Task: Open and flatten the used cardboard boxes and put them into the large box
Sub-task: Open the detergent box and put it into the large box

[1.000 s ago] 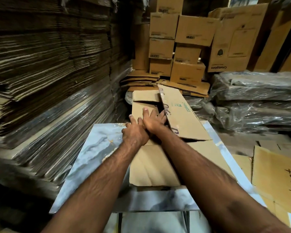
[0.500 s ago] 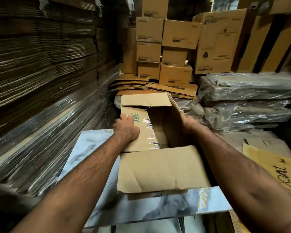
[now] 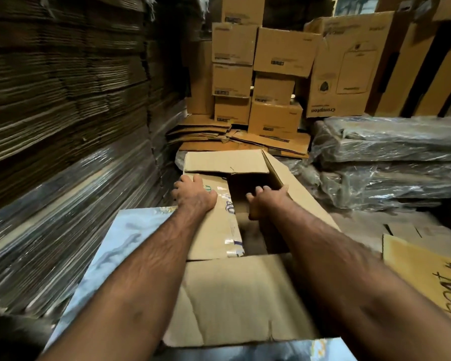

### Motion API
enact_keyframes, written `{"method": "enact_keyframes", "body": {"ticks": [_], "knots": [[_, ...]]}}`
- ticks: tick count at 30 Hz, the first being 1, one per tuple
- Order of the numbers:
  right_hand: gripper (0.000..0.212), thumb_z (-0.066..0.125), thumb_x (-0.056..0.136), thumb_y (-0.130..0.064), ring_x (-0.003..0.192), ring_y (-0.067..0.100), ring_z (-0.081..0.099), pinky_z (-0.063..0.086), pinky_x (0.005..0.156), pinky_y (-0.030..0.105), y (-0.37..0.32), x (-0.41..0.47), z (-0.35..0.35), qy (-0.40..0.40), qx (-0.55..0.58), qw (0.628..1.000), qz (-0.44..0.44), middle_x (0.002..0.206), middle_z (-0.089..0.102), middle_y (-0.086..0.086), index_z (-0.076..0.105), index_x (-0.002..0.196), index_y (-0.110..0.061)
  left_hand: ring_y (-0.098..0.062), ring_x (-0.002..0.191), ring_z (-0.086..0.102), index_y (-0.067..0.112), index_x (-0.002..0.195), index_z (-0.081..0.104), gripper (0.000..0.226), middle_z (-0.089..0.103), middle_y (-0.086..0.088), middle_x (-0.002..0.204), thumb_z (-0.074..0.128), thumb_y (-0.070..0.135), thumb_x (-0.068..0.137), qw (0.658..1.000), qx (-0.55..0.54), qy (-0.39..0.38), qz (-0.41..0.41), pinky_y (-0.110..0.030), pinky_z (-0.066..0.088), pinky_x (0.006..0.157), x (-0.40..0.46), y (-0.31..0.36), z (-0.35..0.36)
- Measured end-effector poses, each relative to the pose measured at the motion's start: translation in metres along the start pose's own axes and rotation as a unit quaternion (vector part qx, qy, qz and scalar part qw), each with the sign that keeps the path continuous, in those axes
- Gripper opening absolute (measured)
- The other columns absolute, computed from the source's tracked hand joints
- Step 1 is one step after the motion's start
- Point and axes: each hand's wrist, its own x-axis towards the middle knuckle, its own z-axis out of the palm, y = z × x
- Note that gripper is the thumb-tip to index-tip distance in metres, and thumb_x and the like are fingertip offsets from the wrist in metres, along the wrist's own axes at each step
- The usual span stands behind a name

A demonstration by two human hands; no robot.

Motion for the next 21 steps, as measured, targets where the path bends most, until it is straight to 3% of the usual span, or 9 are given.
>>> {"method": "enact_keyframes", "body": {"ticks": [5,7,9,11,14,16,18,21], "knots": [[0.088,0.052,0.095,-0.017,0.150,0.035,-0.018,-0.009,0.116,0.066,-0.002,0.053,0.005,-0.002,0.017,1.000,-0.004,0.163,-0.019,0.014,-0.009,0.158,-0.024,-0.034,0.122,0.041,0.011,0.137,0.044,0.055,0.039,-0.017,0.135,0.045,0.040,0.090,0.999,-0.010,0.004,-0.042,-0.045,0.043,0.097,0.031,0.008,0.003],[0.098,0.058,0.092,-0.017,0.149,0.036,-0.020,-0.006,0.118,0.063,0.003,0.070,0.005,0.023,0.051,0.998,-0.014,0.163,-0.023,0.013,-0.014,0.157,-0.025,-0.038,0.134,0.030,0.013,0.141,0.039,0.055,0.028,-0.020,0.147,0.044,0.037,0.091,0.999,-0.027,0.002,-0.037,-0.053,0.041,0.100,0.039,0.009,0.008],[0.105,0.063,0.089,-0.021,0.149,0.037,-0.020,-0.003,0.119,0.061,0.007,0.089,-0.003,0.059,0.067,0.996,-0.030,0.162,-0.024,0.012,-0.018,0.156,-0.026,-0.045,0.145,0.014,0.018,0.147,0.029,0.057,0.004,-0.022,0.160,0.040,0.042,0.096,0.999,-0.014,-0.005,-0.035,-0.059,0.041,0.102,0.049,0.010,0.013],[0.106,0.064,0.090,-0.026,0.148,0.038,-0.023,-0.002,0.119,0.062,0.011,0.108,-0.018,0.099,0.094,0.990,-0.047,0.160,-0.030,0.013,-0.018,0.156,-0.026,-0.047,0.142,0.024,0.024,0.154,0.018,0.064,-0.007,-0.023,0.162,0.034,0.050,0.098,0.999,-0.011,-0.021,-0.048,-0.054,0.044,0.102,0.055,0.010,0.015],[0.099,0.060,0.093,-0.043,0.148,0.037,-0.024,-0.002,0.119,0.062,0.023,0.140,-0.050,0.200,0.102,0.972,-0.065,0.157,-0.037,0.011,-0.014,0.156,-0.028,-0.043,0.127,0.047,0.026,0.157,0.017,0.069,0.006,-0.027,0.161,0.033,0.057,0.097,0.999,0.011,0.000,-0.050,-0.042,0.045,0.097,0.054,0.010,0.021],[0.096,0.057,0.092,-0.050,0.149,0.037,-0.019,-0.003,0.118,0.064,0.038,0.161,-0.067,0.211,0.085,0.971,-0.067,0.161,-0.029,0.011,-0.010,0.157,-0.027,-0.042,0.124,0.049,0.027,0.156,0.018,0.070,0.009,-0.027,0.160,0.033,0.059,0.096,0.998,0.032,0.011,-0.045,-0.040,0.045,0.093,0.050,0.010,0.025],[0.097,0.059,0.090,-0.050,0.151,0.036,-0.012,-0.001,0.115,0.069,0.052,0.180,-0.071,0.158,0.083,0.982,-0.059,0.165,-0.016,0.009,-0.008,0.157,-0.028,-0.042,0.125,0.047,0.027,0.157,0.017,0.072,0.011,-0.026,0.160,0.032,0.061,0.095,0.998,0.040,0.011,-0.042,-0.041,0.045,0.093,0.049,0.009,0.027],[0.106,0.069,0.083,-0.049,0.149,0.037,0.007,0.018,0.110,0.074,0.062,0.198,-0.059,0.097,0.089,0.990,-0.051,0.164,0.006,0.007,-0.003,0.157,-0.029,-0.041,0.126,0.046,0.027,0.157,0.017,0.074,0.017,-0.025,0.159,0.032,0.062,0.093,0.998,0.049,0.016,-0.042,-0.043,0.045,0.095,0.052,0.007,0.029]]}}
